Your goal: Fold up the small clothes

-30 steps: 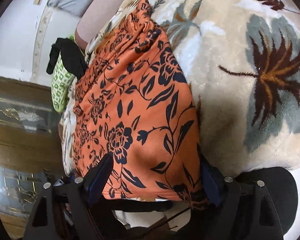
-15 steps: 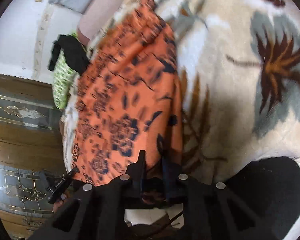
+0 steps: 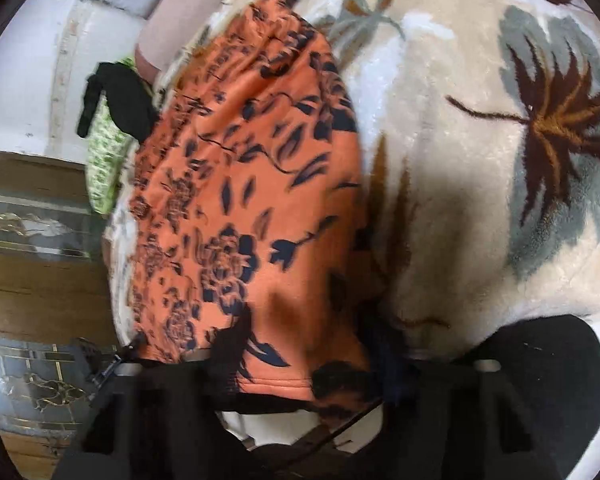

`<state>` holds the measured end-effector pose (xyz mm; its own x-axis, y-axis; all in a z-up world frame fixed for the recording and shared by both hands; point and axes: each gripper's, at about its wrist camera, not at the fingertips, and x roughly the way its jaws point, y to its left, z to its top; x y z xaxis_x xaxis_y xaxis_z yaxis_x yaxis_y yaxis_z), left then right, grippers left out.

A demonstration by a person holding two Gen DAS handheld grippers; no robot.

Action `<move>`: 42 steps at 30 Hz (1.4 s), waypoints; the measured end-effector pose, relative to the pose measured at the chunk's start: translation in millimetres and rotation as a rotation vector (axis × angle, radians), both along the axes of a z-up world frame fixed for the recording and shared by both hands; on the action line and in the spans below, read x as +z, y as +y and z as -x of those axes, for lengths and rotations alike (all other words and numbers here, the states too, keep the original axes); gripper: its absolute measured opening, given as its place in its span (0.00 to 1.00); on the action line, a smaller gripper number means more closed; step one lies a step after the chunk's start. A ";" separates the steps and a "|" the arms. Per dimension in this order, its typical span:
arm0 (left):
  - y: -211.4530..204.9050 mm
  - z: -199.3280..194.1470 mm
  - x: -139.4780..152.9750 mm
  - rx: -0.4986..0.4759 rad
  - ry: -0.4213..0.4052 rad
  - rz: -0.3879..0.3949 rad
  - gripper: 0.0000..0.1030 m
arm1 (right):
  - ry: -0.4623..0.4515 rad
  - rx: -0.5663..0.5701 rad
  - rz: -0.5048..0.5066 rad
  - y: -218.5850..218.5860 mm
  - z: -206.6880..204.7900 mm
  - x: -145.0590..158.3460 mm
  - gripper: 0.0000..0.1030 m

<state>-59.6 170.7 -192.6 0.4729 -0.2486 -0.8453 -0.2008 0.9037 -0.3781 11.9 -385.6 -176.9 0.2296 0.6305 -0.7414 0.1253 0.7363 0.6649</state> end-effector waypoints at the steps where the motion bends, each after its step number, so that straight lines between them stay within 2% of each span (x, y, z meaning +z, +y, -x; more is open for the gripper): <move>1: 3.5 3.6 6.2 0.015 -0.016 0.023 0.07 | 0.003 -0.020 -0.020 -5.0 1.7 -0.3 0.15; 4: 3.6 14.7 33.9 0.004 -0.105 0.026 0.07 | -0.077 -0.077 -0.104 -22.0 11.3 20.4 0.10; 6: 1.8 9.5 32.4 -0.008 -0.089 0.015 0.08 | -0.094 -0.094 -0.105 -30.0 13.4 27.6 0.10; 8: 2.1 -1.5 6.6 -0.008 0.014 0.010 0.09 | -0.038 -0.070 -0.072 -29.5 7.1 11.7 0.10; 9: 3.0 -3.8 -5.9 0.011 0.053 0.019 0.09 | -0.002 -0.068 -0.061 -27.8 4.6 2.3 0.14; 10: 3.3 -2.8 -6.0 0.020 0.040 0.028 0.10 | 0.041 -0.070 -0.077 -24.9 2.4 -8.0 0.14; 11: 2.3 -3.5 -4.4 0.018 0.034 0.029 0.16 | 0.061 -0.074 -0.100 -23.4 2.5 -14.2 0.15; 13: 0.3 -4.6 -3.6 0.000 0.026 0.048 0.24 | 0.028 -0.071 -0.114 -19.3 2.4 -11.1 0.36; 15: -2.7 -8.4 -0.9 -0.011 0.044 0.027 0.21 | 0.023 -0.043 -0.095 -10.7 -1.5 -9.6 0.42; 16: -4.5 -12.5 1.3 -0.013 0.051 0.014 0.07 | 0.023 -0.020 -0.077 -7.8 -4.3 -8.7 0.39; 17: -4.4 -16.3 4.6 -0.018 0.046 0.022 0.07 | 0.027 -0.002 -0.065 -2.8 -7.8 -7.7 0.36; 18: -1.4 -19.1 11.6 -0.020 0.029 0.050 0.07 | 0.035 -0.002 -0.075 -2.0 -12.9 -5.7 0.20; 19: 1.4 -21.0 19.9 -0.020 0.006 0.075 0.07 | 0.029 -0.014 -0.094 -4.3 -17.0 -1.6 0.10; 20: 4.2 -23.2 31.9 -0.028 -0.022 0.090 0.06 | 0.019 -0.024 -0.113 -6.5 -21.7 2.0 0.10; 23: 9.9 -50.7 78.2 -0.055 -0.133 0.121 0.07 | -0.079 -0.040 -0.217 -16.3 -54.9 42.4 0.09; 25: 16.3 -83.8 112.1 -0.071 -0.211 0.166 0.07 | -0.145 -0.042 -0.267 -11.7 -90.9 66.6 0.09; 27: 25.2 -129.6 140.7 -0.047 -0.281 0.201 0.08 | -0.230 -0.073 -0.302 -11.7 -140.3 93.8 0.09; 28: 29.7 -155.5 150.6 -0.027 -0.320 0.206 0.13 | -0.273 -0.098 -0.312 -11.2 -167.3 103.5 0.09; 29: 32.1 -175.2 154.9 -0.019 -0.347 0.198 0.35 | -0.302 -0.135 -0.320 -12.1 -192.5 109.8 0.09; 30: 35.7 -202.5 153.3 0.005 -0.367 0.168 0.53 | -0.321 -0.184 -0.318 -17.5 -221.0 109.5 0.10; 31: 42.0 -222.8 146.9 0.047 -0.362 0.123 0.90 | -0.332 -0.199 -0.301 -14.1 -254.8 101.9 0.18; 32: 48.0 -253.1 129.6 0.117 -0.313 0.040 0.95 | -0.319 -0.182 -0.284 -9.0 -273.5 93.4 0.31; 33: 51.8 -270.2 115.9 0.153 -0.262 -0.016 0.94 | -0.267 -0.190 -0.190 -2.3 -296.6 78.8 0.71; 34: 55.5 -283.0 100.2 0.195 -0.193 -0.055 0.91 | -0.247 -0.235 -0.110 -1.7 -300.4 70.1 0.81; 35: 62.3 -284.7 85.8 0.225 -0.157 -0.015 0.90 | -0.258 -0.261 -0.083 -0.8 -300.6 64.5 0.81; 36: 65.1 -279.0 80.9 0.216 -0.169 0.035 0.90 | -0.274 -0.265 -0.106 2.6 -294.6 59.2 0.81; 37: 64.1 -270.7 77.4 0.197 -0.180 0.049 0.90 | -0.279 -0.256 -0.093 5.0 -286.3 56.5 0.81; 39: 52.3 -251.9 73.6 0.140 -0.195 -0.024 0.90 | -0.308 -0.162 -0.002 13.1 -268.3 52.6 0.81; 42: 28.1 -238.5 63.6 0.005 -0.165 -0.049 0.90 | -0.296 -0.054 0.181 14.1 -251.0 36.6 0.81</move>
